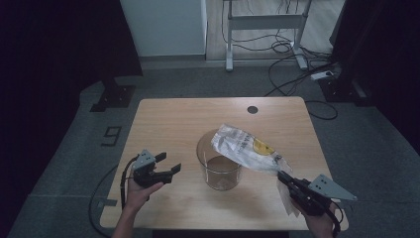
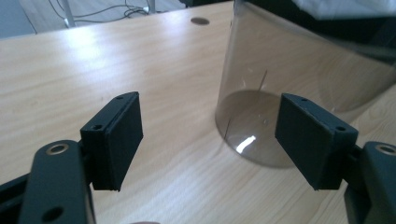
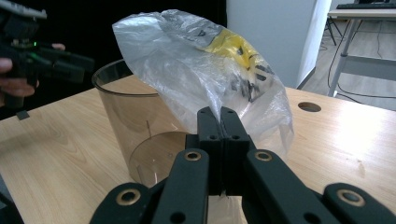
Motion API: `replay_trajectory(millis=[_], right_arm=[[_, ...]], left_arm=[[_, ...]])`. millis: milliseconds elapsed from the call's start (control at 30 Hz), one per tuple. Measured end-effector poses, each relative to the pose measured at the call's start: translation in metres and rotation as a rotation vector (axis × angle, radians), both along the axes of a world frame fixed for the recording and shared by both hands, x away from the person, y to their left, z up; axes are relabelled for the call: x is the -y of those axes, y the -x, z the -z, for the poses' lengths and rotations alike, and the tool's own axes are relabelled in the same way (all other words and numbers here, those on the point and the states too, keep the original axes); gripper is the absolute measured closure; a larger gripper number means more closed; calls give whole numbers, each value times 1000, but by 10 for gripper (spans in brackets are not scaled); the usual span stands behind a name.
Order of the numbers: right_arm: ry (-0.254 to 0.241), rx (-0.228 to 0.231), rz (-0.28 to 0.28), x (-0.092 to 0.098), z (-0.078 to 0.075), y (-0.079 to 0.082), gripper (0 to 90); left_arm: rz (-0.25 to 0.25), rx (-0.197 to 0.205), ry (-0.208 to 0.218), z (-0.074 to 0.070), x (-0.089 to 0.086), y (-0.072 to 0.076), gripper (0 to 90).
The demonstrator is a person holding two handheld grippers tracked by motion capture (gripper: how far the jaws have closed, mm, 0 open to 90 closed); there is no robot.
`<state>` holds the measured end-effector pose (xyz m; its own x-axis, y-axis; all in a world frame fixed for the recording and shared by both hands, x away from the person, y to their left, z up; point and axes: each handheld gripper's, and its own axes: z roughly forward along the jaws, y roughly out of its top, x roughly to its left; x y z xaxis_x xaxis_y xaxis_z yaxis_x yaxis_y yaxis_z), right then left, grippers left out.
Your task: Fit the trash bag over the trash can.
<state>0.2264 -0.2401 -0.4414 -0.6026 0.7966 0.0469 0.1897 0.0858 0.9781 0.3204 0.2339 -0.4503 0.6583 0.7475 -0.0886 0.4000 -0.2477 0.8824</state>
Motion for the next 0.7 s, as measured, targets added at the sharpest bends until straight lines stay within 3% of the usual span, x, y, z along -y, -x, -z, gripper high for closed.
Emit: replay_trajectory(millis=[167, 467, 600, 700], right_arm=[[6, -4, -10, -3, 1, -1, 889], [24, -10, -20, -6, 2, -1, 888], [28, -13, -29, -7, 2, -2, 888], [27, -17, -34, -7, 3, -2, 888]], left_arm=[[19, 17, 6, -20, 10, -9, 232], [43, 32, -5, -39, 30, -21, 230], [62, 56, -18, -58, 49, -30, 231], [66, 62, -23, -63, 58, -35, 231]])
